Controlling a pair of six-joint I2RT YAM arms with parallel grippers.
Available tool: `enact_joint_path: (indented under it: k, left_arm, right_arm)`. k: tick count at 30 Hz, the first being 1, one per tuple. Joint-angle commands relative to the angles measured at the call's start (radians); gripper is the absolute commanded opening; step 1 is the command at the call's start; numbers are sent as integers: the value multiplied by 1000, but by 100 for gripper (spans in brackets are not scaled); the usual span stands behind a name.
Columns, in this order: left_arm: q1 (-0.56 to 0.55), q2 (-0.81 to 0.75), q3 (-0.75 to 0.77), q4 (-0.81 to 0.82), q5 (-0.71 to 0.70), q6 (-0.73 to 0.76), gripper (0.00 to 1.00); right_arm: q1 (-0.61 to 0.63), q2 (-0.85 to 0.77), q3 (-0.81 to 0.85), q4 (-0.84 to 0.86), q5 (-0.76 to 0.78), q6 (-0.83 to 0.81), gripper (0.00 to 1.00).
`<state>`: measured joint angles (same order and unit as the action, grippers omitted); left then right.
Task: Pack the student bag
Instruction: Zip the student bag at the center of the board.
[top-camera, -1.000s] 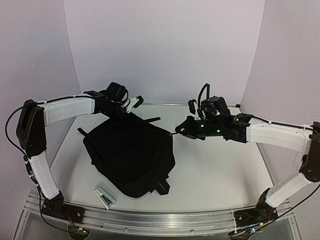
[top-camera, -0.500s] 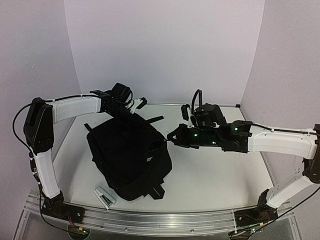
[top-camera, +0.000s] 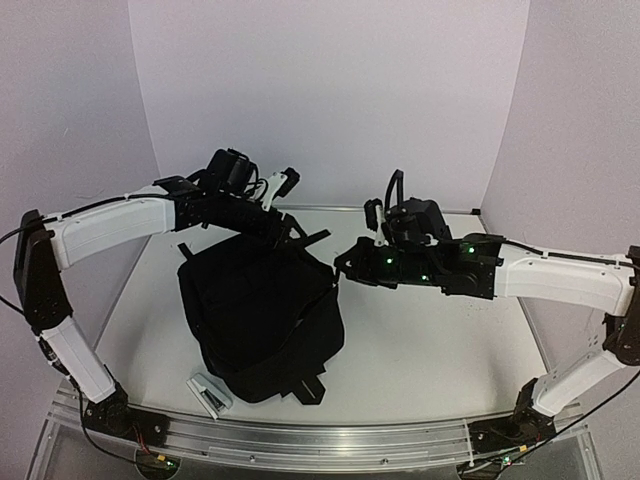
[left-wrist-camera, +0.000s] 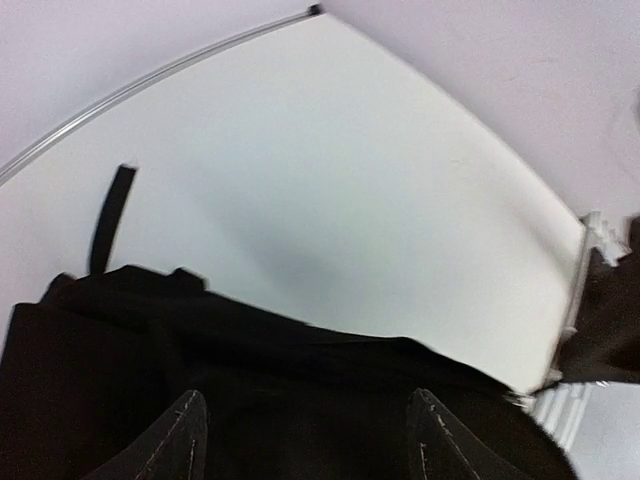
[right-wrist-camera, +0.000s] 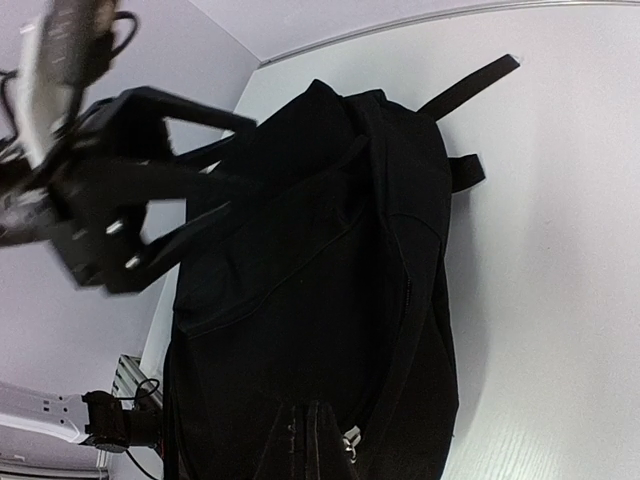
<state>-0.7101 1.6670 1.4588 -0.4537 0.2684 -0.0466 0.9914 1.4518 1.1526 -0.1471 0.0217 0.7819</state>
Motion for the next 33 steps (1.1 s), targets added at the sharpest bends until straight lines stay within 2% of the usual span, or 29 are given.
enact_joint_path:
  k: [1, 8, 15, 21, 25, 29, 33]
  left_arm:
    - [-32, -111, -116, 202, 156, -157, 65]
    - [-55, -119, -263, 308, 295, -274, 58]
    - [-103, -21, -272, 340, 284, -290, 57]
    - [-148, 56, -227, 165, 144, -194, 55]
    - [-172, 48, -216, 98, 31, -145, 55]
    - [-174, -14, -224, 169, -36, -149, 57]
    - [-174, -68, -246, 326, -8, -181, 59]
  right_arm:
    - [-60, -16, 51, 83, -12, 3, 0]
    - [-86, -28, 31, 82, -38, 8, 0]
    - [-88, -10, 37, 81, -62, 7, 0]
    - [-90, -21, 35, 81, -66, 4, 0]
    - [-91, -19, 43, 81, -87, 8, 0]
    - [-91, -3, 50, 81, -102, 18, 0]
    - [-91, 5, 49, 81, -107, 25, 0]
